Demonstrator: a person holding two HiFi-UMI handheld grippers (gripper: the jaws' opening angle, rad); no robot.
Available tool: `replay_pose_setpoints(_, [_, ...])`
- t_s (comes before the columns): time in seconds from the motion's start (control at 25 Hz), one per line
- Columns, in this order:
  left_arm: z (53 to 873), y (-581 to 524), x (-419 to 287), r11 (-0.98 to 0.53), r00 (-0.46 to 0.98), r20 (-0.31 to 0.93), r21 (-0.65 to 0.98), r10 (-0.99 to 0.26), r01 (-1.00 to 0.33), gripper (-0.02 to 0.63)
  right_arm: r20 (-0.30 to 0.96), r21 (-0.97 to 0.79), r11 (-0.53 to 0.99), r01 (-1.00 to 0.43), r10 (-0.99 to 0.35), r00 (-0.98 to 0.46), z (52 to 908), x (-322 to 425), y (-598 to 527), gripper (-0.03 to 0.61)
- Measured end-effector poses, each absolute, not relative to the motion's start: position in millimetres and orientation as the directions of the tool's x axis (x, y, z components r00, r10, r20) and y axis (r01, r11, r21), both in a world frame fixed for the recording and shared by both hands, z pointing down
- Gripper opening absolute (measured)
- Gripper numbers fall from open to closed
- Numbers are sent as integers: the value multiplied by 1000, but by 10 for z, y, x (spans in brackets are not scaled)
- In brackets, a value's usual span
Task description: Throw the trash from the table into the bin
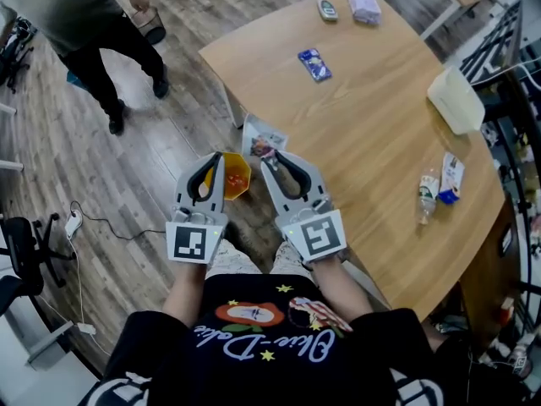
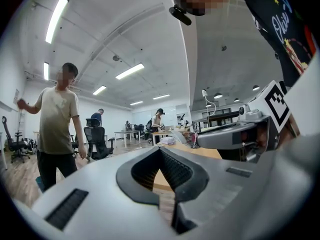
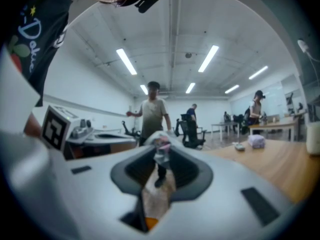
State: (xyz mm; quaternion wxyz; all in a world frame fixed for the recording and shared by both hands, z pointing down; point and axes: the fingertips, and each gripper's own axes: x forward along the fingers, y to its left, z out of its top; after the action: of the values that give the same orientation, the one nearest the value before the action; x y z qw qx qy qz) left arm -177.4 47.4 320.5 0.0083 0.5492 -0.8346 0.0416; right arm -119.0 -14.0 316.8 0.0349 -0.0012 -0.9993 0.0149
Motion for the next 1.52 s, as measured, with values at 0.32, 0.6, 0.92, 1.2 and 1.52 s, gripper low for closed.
replay_pose_setpoints(0.32, [3430, 649, -2006, 431, -433, 92, -34, -897, -902, 11, 110, -44, 999, 14, 19, -994, 3382, -1343, -10, 91])
replay_pose_setpoints(0.6, [3607, 713, -2087, 429, -428, 107, -14, -897, -903, 11, 139, -46, 998, 48, 54, -989, 3580, -1510, 148, 91])
replay_pose_setpoints(0.92, [3863, 803, -2235, 446, -443, 127, 1, -888, -895, 11, 168, -57, 995, 85, 93, -981, 3867, -1660, 320, 91])
replay_pose_setpoints(1.2, [4139, 902, -2384, 473, -467, 146, 9, -872, -881, 11, 179, -62, 994, 95, 104, -978, 4124, -1759, 389, 91])
replay_pose_setpoints(1.52, [4513, 1137, -2561, 524, -516, 176, 5, -839, -851, 11, 233, -83, 992, 97, 114, -966, 4570, -1836, 472, 91])
